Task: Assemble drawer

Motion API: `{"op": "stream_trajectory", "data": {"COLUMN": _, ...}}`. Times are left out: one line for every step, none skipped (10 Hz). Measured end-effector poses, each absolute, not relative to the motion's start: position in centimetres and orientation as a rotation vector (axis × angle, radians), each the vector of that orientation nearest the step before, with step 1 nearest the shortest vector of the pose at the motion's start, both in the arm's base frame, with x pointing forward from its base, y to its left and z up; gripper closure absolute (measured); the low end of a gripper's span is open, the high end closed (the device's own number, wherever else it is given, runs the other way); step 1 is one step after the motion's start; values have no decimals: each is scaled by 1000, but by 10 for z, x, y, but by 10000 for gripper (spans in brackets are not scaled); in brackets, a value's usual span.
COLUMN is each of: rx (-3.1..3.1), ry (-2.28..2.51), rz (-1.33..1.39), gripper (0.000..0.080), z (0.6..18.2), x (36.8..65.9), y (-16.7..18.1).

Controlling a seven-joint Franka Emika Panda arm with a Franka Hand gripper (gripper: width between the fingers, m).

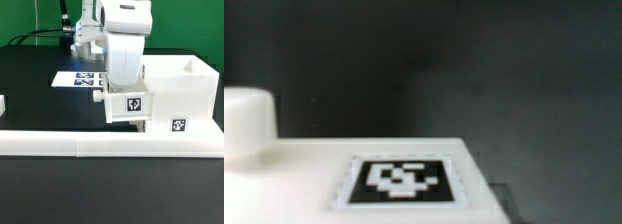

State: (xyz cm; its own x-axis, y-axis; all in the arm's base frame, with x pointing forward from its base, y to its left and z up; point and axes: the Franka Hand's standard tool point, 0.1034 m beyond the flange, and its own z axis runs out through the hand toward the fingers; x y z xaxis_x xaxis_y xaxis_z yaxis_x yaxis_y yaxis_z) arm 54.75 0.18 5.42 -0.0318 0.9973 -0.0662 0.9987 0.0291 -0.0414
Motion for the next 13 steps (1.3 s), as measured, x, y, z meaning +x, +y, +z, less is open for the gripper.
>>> {"op": "stream_trajectory", "data": {"rx": 2173, "ry": 2240, "rz": -118, "gripper": 754, "z": 54, "x": 548, "y": 2}}
{"op": "stream_trajectory", "data": {"rx": 2169, "ry": 2243, "rz": -118, "gripper": 754, "z": 54, "x": 548, "y": 2}}
{"op": "stream_trajectory", "data": {"rx": 2128, "ry": 2277, "rz": -118, "gripper": 754, "z": 55, "x": 548, "y": 2}}
{"op": "stream_trajectory", "data": {"rx": 2094, "ry": 2293, "rz": -126, "gripper": 754, "z": 56, "x": 551, "y": 5}}
{"op": "stream_trajectory", "data": {"rx": 2066, "ry": 2308, "rz": -144, "gripper": 754, "z": 57, "x": 551, "y": 8}}
{"op": "stream_trajectory", "data": {"rx": 2077, "ry": 2295, "rz": -150, "gripper": 754, "z": 57, "x": 551, "y": 7}}
{"op": "stream_trajectory", "data": {"rx": 2079, "ry": 2293, "rz": -149, "gripper": 754, "z": 57, "x": 551, "y": 6}}
{"op": "stream_trajectory", "data": {"rx": 2074, "ry": 2299, "rz": -150, "gripper": 649, "z": 57, "x": 551, "y": 6}}
{"op": "stream_trajectory", "data": {"rx": 2075, "ry": 2299, "rz": -152, "gripper": 514, "z": 57, "x": 550, "y": 4}}
{"op": "stream_trajectory", "data": {"rx": 2077, "ry": 2292, "rz": -149, "gripper": 514, "z": 61, "x": 552, "y": 6}}
{"op": "stream_trajectory", "data": {"rx": 2081, "ry": 2275, "rz": -135, "gripper": 334, "z": 69, "x": 555, "y": 10}}
{"op": "stream_trajectory", "data": {"rx": 2083, "ry": 2260, "rz": -125, "gripper": 215, "z": 78, "x": 558, "y": 14}}
{"op": "stream_trajectory", "data": {"rx": 2079, "ry": 2257, "rz": -138, "gripper": 163, "z": 88, "x": 560, "y": 14}}
